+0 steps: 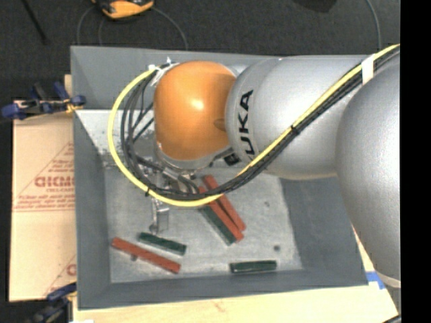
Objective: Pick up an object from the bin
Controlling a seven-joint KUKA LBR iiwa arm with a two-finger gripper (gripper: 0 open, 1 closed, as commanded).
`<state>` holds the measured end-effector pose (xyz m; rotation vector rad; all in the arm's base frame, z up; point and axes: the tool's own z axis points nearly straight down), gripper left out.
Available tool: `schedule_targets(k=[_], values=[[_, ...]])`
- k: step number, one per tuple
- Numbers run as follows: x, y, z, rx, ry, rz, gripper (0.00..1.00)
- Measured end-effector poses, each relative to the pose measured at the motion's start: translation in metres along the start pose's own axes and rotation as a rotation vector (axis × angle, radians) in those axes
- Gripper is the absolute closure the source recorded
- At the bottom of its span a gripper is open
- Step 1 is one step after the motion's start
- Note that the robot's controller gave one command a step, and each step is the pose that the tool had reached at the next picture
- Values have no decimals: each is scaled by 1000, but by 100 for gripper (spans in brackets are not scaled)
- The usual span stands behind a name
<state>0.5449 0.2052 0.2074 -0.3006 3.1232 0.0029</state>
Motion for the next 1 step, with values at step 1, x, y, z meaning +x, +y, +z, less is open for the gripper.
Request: schedule_targets(k=[1], values=[[4, -38, 62, 0, -5, -15, 0]])
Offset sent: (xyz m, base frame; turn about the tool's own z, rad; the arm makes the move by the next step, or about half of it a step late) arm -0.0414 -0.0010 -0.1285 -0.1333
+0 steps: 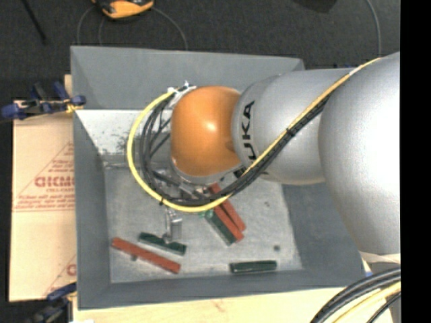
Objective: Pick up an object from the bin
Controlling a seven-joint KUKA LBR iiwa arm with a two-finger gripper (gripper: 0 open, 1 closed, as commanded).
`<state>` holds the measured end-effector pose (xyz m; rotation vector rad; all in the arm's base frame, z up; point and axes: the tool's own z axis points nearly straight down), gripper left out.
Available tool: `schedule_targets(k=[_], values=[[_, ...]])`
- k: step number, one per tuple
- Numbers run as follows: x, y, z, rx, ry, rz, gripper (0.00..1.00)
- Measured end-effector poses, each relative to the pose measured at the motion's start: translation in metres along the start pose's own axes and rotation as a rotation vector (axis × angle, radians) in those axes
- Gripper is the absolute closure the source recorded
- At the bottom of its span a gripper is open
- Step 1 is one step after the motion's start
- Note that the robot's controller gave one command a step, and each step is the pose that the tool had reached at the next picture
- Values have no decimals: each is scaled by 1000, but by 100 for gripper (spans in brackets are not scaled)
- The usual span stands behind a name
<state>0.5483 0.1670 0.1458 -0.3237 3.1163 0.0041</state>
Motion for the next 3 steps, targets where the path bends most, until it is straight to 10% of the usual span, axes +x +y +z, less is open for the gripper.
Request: schedule_targets(k=[1, 3], values=[[36, 45, 66, 0, 7, -117, 100], [36, 43, 14, 2, 14, -108, 100]])
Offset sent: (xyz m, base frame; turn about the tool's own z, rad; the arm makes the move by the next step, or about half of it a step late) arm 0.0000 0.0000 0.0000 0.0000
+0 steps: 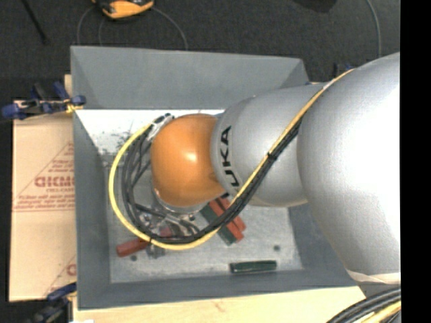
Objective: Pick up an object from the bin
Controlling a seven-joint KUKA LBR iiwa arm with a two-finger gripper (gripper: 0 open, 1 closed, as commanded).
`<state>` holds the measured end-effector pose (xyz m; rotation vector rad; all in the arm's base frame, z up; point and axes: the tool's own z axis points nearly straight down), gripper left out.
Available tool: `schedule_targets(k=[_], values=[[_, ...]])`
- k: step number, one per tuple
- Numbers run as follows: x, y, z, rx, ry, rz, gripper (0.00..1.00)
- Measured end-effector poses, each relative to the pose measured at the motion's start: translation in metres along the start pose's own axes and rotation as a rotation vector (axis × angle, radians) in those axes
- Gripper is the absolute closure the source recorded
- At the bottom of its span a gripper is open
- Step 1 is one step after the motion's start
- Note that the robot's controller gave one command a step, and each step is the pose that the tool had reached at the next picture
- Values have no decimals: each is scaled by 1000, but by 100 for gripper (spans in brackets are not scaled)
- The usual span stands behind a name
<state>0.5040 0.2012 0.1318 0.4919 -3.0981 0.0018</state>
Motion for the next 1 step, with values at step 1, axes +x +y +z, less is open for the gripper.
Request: schedule_targets(k=[1], values=[[-6, 3, -76, 0, -4, -21, 100]])
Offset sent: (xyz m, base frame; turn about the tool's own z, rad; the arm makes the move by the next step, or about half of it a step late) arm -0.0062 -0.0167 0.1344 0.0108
